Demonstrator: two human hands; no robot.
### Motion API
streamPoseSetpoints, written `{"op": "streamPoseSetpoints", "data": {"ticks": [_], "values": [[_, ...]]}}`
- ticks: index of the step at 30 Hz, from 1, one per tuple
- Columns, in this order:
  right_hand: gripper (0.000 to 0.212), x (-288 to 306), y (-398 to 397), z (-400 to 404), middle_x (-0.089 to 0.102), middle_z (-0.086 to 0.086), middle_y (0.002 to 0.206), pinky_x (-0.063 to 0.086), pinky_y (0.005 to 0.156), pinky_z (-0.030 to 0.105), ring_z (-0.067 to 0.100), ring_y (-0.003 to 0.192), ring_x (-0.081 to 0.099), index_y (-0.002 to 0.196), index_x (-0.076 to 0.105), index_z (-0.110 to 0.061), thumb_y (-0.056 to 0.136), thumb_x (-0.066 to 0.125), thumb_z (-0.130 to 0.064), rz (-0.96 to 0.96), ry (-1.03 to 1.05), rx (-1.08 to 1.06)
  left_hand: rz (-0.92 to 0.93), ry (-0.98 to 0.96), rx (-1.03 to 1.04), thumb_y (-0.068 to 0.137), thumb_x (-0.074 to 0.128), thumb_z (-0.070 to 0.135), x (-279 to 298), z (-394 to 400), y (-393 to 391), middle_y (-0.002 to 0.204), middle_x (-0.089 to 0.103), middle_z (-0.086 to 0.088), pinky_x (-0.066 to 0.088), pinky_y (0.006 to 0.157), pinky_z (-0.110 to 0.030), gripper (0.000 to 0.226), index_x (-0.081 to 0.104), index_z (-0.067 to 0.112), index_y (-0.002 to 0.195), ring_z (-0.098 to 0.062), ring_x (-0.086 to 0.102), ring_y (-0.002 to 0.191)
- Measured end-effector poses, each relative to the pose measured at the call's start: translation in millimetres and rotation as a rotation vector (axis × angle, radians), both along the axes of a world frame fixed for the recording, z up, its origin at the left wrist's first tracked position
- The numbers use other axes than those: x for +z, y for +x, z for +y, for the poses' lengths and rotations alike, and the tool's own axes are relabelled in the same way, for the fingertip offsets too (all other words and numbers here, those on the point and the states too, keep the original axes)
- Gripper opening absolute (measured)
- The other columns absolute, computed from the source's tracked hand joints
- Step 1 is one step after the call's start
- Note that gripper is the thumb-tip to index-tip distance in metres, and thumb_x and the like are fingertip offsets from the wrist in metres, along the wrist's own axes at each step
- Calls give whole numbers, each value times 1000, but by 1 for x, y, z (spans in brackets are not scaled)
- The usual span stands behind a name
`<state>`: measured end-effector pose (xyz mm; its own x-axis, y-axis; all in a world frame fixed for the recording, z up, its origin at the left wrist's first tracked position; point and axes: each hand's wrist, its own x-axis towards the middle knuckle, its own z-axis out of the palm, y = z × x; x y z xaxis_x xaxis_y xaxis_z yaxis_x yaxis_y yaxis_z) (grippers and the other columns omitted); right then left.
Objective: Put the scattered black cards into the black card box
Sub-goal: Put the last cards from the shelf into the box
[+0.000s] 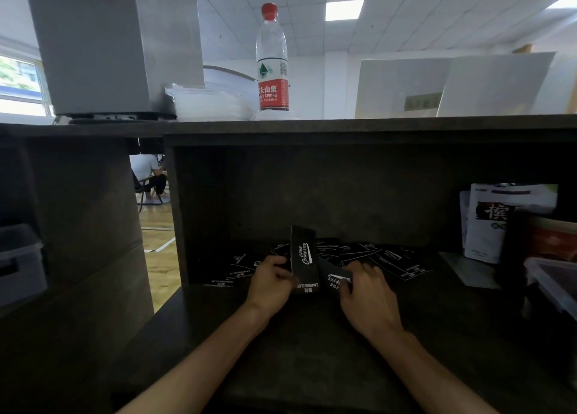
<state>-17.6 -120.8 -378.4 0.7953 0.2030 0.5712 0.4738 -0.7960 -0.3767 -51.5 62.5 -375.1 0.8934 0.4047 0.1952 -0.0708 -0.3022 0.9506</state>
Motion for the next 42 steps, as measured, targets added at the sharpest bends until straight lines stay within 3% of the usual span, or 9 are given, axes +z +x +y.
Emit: {"op": "streamPoseSetpoints", "data": {"ticks": [8,12,15,20,23,27,32,38,42], "values": [[16,0,1,1,53,-12,98,38,66,21,7,95,50,104,52,-31,93,61,-38,47,83,152,35,302,-20,81,77,22,-3,-19,-4,82,71,8,44,67,-7,62,39,19,130,7,62,78],[18,3,-4,1,45,-17,96,45,74,25,6,95,50,107,54,-30,93,63,-24,-76,135,200,-317,719,202,83,70,27,16,-10,-9,144,34,5,35,107,-27,84,19,33,148,-5,42,123],[23,5,-9,4,41,-16,97,50,76,27,7,95,50,114,56,-25,93,62,-19,-143,61,268,-530,1061,116,86,58,20,45,-7,-5,158,24,6,18,118,-33,85,10,30,155,-7,26,142],[27,5,-10,3,41,-17,97,44,79,23,5,95,49,112,54,-29,89,61,-17,-103,29,263,-185,847,95,91,53,11,29,-2,-6,125,61,-8,45,103,-36,55,38,15,143,-20,60,114],[29,3,-9,5,51,-12,101,46,82,26,6,97,48,109,49,-30,87,61,-17,-88,-47,212,-13,929,-21,89,51,16,8,2,-13,104,67,-8,51,88,-33,35,51,16,124,-24,64,100],[27,2,-8,6,58,-8,107,48,83,31,10,101,47,113,48,-27,89,57,-20,-72,-95,152,-54,917,10,91,49,14,11,16,-1,118,64,-7,46,101,-36,35,63,21,122,-22,59,113],[24,1,-7,8,59,-5,109,49,84,31,12,104,47,113,53,-24,89,54,-19,-81,-126,135,80,834,102,95,54,23,37,26,44,111,70,-6,50,94,-38,21,68,20,110,-25,64,107],[22,-1,-6,8,59,-5,111,48,82,29,11,103,46,111,52,-25,90,55,-19,-74,-135,135,472,880,-15,83,71,45,38,26,90,139,52,-10,43,105,-39,68,47,12,138,-28,52,125],[25,0,-6,8,58,-5,113,47,83,30,13,107,46,115,52,-25,90,54,-21,-70,-135,130,547,820,-12,74,78,49,39,38,97,133,57,-10,48,100,-35,72,54,11,130,-27,57,118]]}}
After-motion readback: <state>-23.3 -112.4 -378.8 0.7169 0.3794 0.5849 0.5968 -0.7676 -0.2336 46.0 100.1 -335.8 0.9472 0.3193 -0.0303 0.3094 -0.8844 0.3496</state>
